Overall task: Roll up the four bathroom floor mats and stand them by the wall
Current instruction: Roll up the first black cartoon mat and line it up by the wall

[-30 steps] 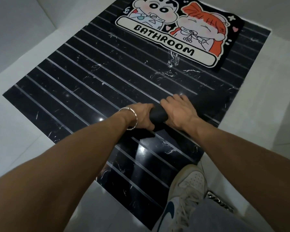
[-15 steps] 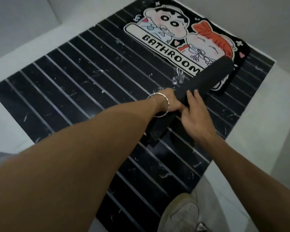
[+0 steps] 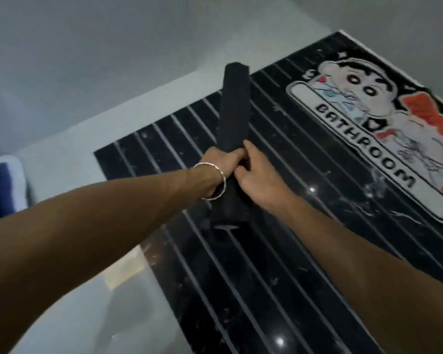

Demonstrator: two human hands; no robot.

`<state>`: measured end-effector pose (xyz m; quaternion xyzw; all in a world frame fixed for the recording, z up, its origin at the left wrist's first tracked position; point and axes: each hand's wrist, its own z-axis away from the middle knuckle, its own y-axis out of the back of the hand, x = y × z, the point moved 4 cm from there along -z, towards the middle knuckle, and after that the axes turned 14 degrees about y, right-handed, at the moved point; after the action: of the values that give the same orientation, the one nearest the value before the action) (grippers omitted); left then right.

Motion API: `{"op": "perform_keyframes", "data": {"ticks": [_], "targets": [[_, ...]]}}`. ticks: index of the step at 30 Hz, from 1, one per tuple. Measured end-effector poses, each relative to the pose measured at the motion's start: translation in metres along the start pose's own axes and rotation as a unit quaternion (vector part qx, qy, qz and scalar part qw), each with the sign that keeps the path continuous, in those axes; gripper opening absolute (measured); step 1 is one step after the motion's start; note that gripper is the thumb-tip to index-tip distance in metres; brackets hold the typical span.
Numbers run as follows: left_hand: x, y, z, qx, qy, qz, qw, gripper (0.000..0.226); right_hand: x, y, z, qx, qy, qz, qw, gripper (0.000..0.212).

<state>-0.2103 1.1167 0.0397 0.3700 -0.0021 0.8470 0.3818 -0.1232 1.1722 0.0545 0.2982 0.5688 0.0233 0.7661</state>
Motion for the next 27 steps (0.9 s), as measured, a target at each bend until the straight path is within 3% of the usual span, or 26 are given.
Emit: {"op": "perform_keyframes", "data": {"ticks": [5,9,11,13,15,18,20,23,27], "targets": [[-0.024,0.115,-0.016,0.106,0.030,0.126,0.986,0.036,-0.040,-0.092,-0.031,-0.102,0.003,-0.113,0.988,0.054],[-0.077,0.161,0.006,0.132,0.075,0.189,0.970,0.030,-0.060,-0.149,0.004,-0.156,-0.054,-0.253,0.953,0.044],[-0.109,0.174,0.013,0.136,0.096,0.192,0.967,0.038,-0.067,-0.167,0.028,-0.195,-0.081,-0.289,0.934,0.042],[-0.128,0.179,0.016,0.133,0.113,0.205,0.963,0.042,-0.069,-0.176,0.040,-0.203,-0.085,-0.285,0.933,0.045],[-0.132,0.177,0.013,0.135,0.116,0.213,0.961,0.044,-0.061,-0.181,0.038,-0.186,-0.064,-0.225,0.954,0.046],[-0.114,0.168,-0.005,0.120,0.115,0.208,0.964,0.046,-0.052,-0.173,0.016,-0.148,-0.052,-0.199,0.967,0.031],[-0.098,0.169,-0.029,0.104,0.100,0.209,0.967,0.045,-0.048,-0.168,-0.009,-0.170,-0.067,-0.250,0.951,0.026],[-0.084,0.182,-0.055,0.097,0.079,0.228,0.966,0.037,-0.047,-0.173,-0.043,-0.210,-0.070,-0.310,0.925,0.036],[-0.116,0.208,-0.064,0.116,0.108,0.269,0.950,0.039,-0.043,-0.210,-0.050,-0.233,-0.080,-0.321,0.914,0.033]]}}
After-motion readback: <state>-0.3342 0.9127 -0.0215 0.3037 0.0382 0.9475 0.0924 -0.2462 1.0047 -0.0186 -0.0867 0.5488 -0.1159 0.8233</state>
